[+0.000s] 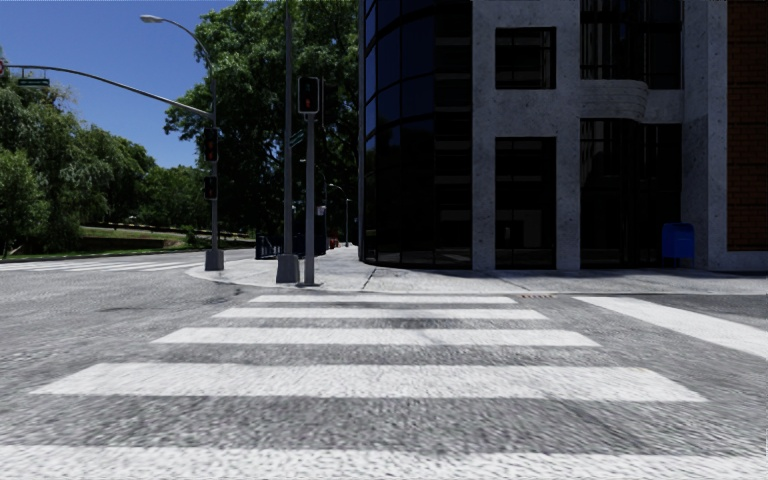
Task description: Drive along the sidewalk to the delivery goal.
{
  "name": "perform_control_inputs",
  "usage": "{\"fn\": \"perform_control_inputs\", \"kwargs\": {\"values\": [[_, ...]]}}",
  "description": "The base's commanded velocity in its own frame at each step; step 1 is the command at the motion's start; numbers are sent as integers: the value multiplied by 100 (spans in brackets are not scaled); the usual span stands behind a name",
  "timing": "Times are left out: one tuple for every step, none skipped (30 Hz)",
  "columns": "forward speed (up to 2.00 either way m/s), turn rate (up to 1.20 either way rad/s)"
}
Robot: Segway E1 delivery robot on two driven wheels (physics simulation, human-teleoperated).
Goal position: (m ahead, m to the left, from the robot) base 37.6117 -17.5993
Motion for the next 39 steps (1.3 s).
{"fn": "perform_control_inputs", "kwargs": {"values": [[200,0],[200,0],[200,0],[200,0],[200,0],[200,0],[200,0],[200,0],[200,0],[200,0],[200,0],[200,0],[200,0],[200,0],[200,0],[200,0],[200,0],[200,0],[200,0],[200,0],[200,0],[200,0],[200,0],[200,0],[200,0],[200,0],[200,0],[200,0],[200,0],[200,0],[200,0],[200,0],[200,0],[200,0],[200,0],[200,0],[200,0],[200,0],[200,0]]}}
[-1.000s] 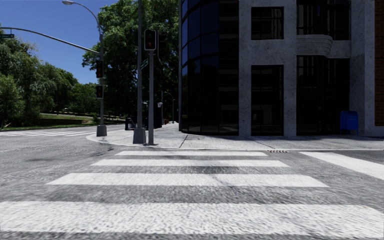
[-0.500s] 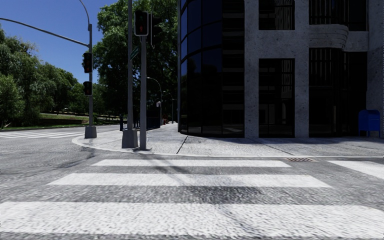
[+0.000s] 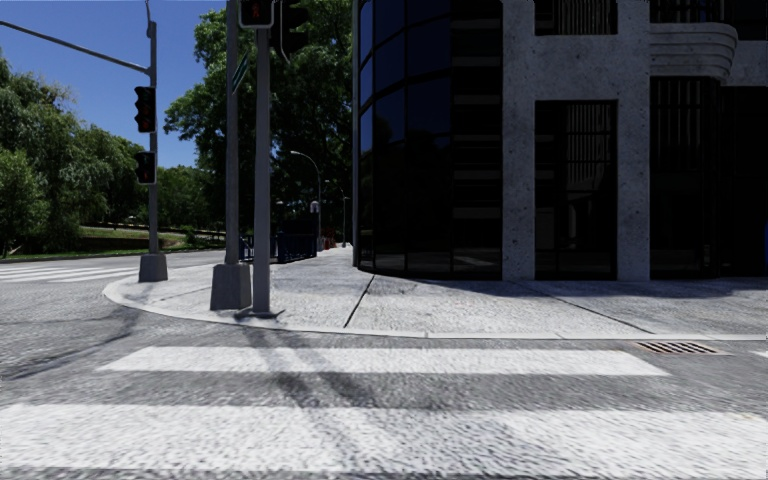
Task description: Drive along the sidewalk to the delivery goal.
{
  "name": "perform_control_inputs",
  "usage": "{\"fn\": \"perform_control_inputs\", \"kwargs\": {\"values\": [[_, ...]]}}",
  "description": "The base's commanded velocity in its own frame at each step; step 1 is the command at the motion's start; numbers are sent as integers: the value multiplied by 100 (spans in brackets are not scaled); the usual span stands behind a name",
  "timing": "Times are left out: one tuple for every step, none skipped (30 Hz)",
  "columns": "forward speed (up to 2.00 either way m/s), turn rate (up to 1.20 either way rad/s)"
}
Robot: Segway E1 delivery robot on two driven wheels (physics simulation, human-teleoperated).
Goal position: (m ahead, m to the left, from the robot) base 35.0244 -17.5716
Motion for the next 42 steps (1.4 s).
{"fn": "perform_control_inputs", "kwargs": {"values": [[200,0],[200,0],[200,0],[200,0],[200,0],[200,0],[200,0],[200,0],[200,0],[200,0],[200,0],[200,0],[200,0],[200,0],[200,0],[200,0],[200,0],[200,0],[200,0],[200,0],[200,0],[200,0],[200,0],[200,0],[200,0],[200,0],[200,1],[200,1],[200,7],[200,12],[200,16],[200,18],[200,18],[200,19],[200,19],[200,19],[200,19],[197,19],[190,19],[184,20],[184,20],[171,20]]}}
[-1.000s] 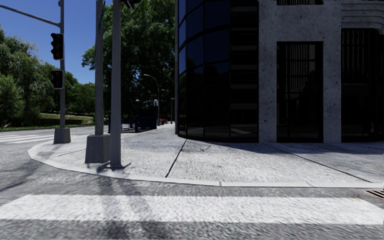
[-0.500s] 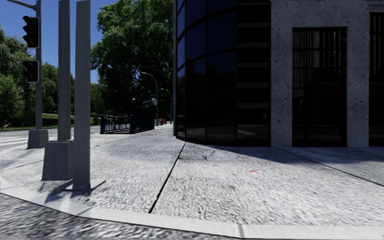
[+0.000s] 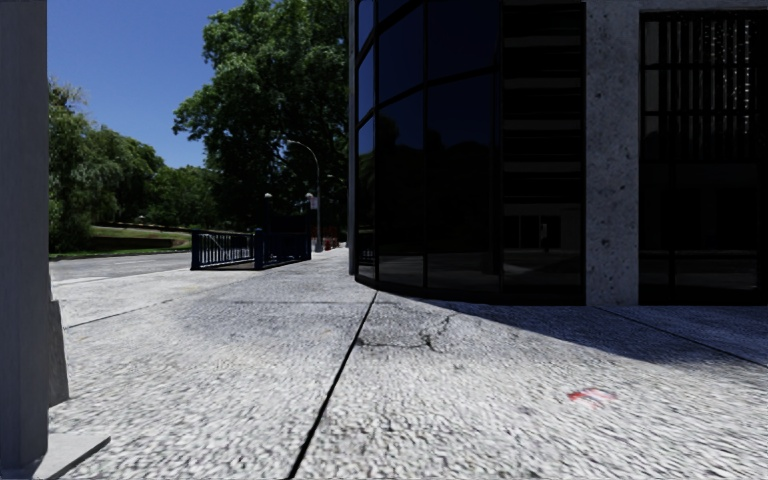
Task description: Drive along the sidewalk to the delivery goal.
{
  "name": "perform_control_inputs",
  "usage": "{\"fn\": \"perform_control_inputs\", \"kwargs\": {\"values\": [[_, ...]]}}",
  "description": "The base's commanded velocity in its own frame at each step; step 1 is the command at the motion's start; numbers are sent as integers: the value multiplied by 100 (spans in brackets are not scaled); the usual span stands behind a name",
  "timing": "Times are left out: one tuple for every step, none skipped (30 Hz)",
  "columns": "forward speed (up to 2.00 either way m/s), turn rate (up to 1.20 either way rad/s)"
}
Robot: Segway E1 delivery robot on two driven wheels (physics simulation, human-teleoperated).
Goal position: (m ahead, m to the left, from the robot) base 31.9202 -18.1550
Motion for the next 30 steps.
{"fn": "perform_control_inputs", "kwargs": {"values": [[164,21],[159,22],[159,22],[156,23],[155,23],[154,23],[154,23],[153,23],[152,23],[151,23],[150,24],[150,24],[150,26],[150,28],[150,29],[150,29],[150,29],[150,29],[150,29],[150,29],[150,29],[150,30],[150,30],[150,30],[150,30],[150,31],[150,31],[150,31],[151,32],[151,32]]}}
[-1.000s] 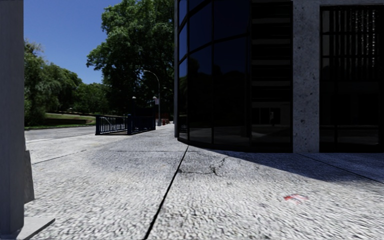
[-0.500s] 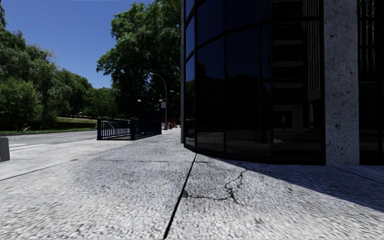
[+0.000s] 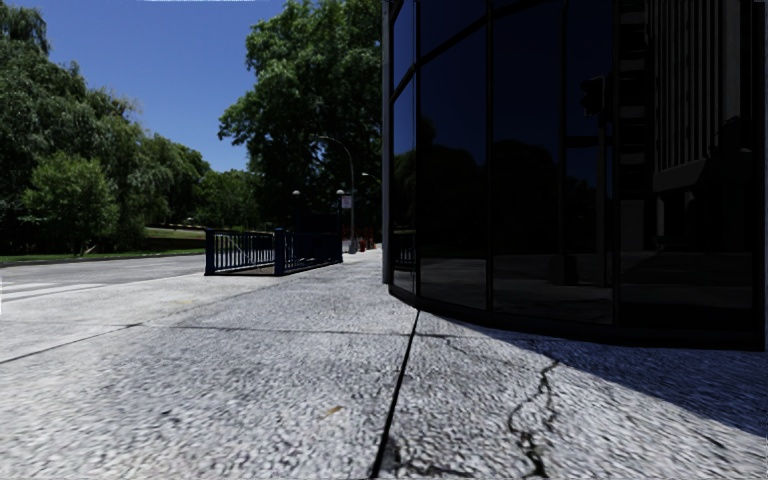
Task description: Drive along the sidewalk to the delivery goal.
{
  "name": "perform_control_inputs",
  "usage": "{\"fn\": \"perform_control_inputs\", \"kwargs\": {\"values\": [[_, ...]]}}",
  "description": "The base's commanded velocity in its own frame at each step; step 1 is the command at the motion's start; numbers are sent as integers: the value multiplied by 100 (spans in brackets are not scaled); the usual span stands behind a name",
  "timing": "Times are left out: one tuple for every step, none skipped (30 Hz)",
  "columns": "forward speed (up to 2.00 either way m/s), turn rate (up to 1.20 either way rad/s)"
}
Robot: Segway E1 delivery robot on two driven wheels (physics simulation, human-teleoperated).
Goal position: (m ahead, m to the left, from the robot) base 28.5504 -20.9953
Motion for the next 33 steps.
{"fn": "perform_control_inputs", "kwargs": {"values": [[200,32],[200,32],[200,32],[200,32],[200,32],[200,32],[200,32],[200,32],[200,32],[200,32],[200,32],[200,32],[200,32],[200,32],[200,32],[200,32],[200,32],[200,32],[200,32],[200,32],[200,32],[200,32],[200,32],[200,32],[200,32],[200,32],[200,32],[200,32],[200,29],[200,19],[200,0],[200,0],[200,0]]}}
